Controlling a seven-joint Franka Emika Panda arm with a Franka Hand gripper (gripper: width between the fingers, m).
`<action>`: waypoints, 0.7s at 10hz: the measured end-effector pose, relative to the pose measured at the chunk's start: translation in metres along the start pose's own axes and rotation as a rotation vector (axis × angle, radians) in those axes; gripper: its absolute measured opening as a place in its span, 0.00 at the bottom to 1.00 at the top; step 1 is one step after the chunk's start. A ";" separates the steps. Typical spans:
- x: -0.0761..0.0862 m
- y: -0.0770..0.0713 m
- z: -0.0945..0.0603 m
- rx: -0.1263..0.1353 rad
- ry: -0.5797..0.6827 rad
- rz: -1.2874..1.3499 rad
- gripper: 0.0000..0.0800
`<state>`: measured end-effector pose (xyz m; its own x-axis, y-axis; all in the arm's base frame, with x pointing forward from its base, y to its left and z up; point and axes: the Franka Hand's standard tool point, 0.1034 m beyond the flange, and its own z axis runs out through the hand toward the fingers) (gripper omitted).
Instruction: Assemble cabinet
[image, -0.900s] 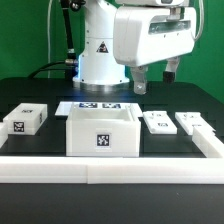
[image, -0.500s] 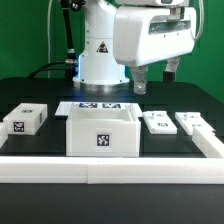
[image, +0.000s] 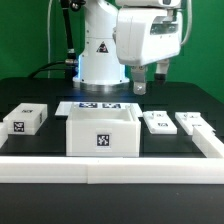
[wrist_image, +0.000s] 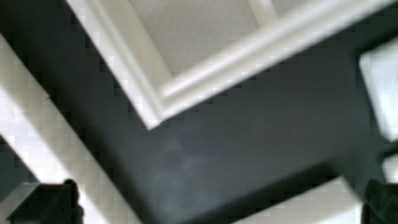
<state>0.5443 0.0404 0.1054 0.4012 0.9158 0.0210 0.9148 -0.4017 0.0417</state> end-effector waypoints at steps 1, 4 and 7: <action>-0.014 -0.006 0.007 0.006 -0.002 -0.099 1.00; -0.019 -0.009 0.011 0.011 -0.007 -0.125 1.00; -0.028 -0.009 0.013 -0.039 0.011 -0.314 1.00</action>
Offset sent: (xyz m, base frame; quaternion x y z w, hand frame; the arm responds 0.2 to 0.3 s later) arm 0.0000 0.0000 0.0000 0.0000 0.0000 0.0000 1.0000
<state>0.5254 0.0186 0.0912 0.0984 0.9951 0.0118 0.9913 -0.0991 0.0863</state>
